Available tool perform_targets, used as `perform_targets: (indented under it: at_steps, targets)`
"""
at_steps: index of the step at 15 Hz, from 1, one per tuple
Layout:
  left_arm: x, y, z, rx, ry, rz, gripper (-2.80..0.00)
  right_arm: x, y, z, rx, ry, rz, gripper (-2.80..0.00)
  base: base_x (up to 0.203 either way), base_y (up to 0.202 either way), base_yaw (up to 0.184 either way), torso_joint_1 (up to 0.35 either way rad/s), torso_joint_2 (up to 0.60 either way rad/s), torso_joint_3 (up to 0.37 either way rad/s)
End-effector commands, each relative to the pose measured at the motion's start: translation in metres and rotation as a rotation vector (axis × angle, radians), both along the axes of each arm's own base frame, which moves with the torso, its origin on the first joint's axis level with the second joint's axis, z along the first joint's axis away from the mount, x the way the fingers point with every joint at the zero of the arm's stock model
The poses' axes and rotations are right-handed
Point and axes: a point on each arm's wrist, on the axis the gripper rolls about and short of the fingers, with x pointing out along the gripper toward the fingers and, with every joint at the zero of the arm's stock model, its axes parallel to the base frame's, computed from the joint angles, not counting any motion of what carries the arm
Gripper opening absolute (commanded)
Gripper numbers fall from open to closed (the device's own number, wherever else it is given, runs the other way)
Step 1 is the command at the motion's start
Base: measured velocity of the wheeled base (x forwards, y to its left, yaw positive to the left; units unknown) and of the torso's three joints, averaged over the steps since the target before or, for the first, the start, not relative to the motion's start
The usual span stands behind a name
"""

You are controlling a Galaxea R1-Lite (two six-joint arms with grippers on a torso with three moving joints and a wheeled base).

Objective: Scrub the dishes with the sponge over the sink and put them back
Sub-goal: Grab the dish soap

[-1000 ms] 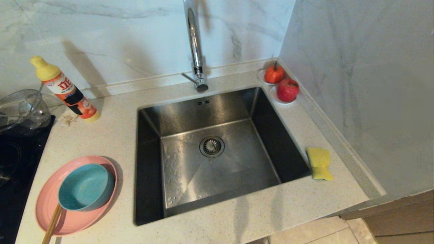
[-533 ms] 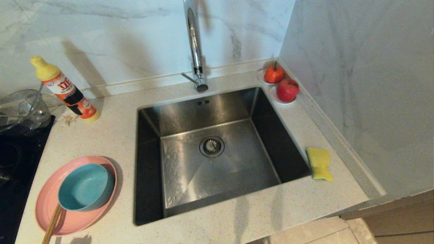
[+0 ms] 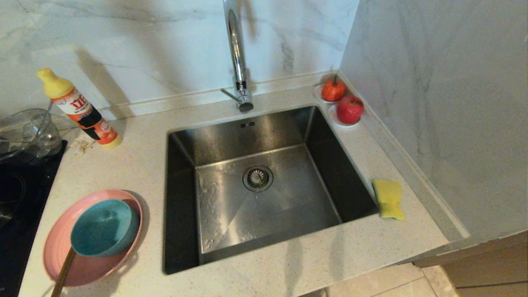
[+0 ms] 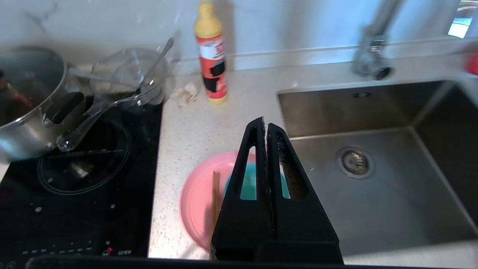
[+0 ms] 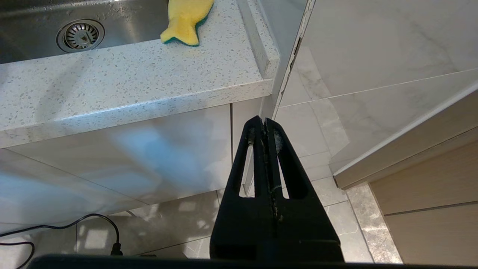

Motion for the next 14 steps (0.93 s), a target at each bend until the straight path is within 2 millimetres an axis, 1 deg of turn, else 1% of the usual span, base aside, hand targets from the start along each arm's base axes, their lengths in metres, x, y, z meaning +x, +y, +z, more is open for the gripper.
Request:
perform_targets:
  at_steps: [1,3,4,5,7,9,12,14]
  targets:
    - [0.073,0.0,0.027,-0.02,0.19,0.027,-2.8,0.0,0.0,0.0,0.0,0.0,0.0,-2.8,0.0,0.0,0.0,0.0,0.0,0.0]
    - [0.121,0.004,0.034,-0.045,0.287,0.07,-2.8,0.0,0.0,0.0,0.0,0.0,0.001,-2.8,0.0,0.0,0.0,0.0,0.0,0.0]
    - [0.147,0.007,0.034,-0.068,0.327,0.092,-2.8,0.0,0.0,0.0,0.0,0.001,0.0,-2.8,0.0,0.0,0.0,0.0,0.0,0.0]
    - [0.17,0.01,0.032,-0.093,0.358,0.106,-2.8,0.0,0.0,0.0,0.002,-0.001,0.0,-2.8,0.0,0.0,0.0,0.0,0.0,0.0]
    - [0.216,0.016,0.019,-0.143,0.422,0.129,-2.8,0.0,0.0,0.0,0.001,-0.001,0.0,-2.8,0.0,0.0,0.0,0.0,0.0,0.0]
    - [0.251,0.021,0.002,-0.195,0.462,0.148,-2.8,0.0,0.0,0.0,0.0,-0.001,0.0,-2.8,0.0,0.0,0.0,0.0,0.0,0.0]
    - [0.295,0.034,-0.022,-0.226,0.466,0.209,-2.8,0.0,0.0,0.0,0.0,0.001,0.001,-2.8,0.0,0.0,0.0,0.0,0.0,0.0]
    - [0.316,0.039,-0.037,-0.229,0.465,0.249,-2.8,0.0,0.0,0.0,0.001,0.0,0.001,-2.8,0.0,0.0,0.0,0.0,0.0,0.0]
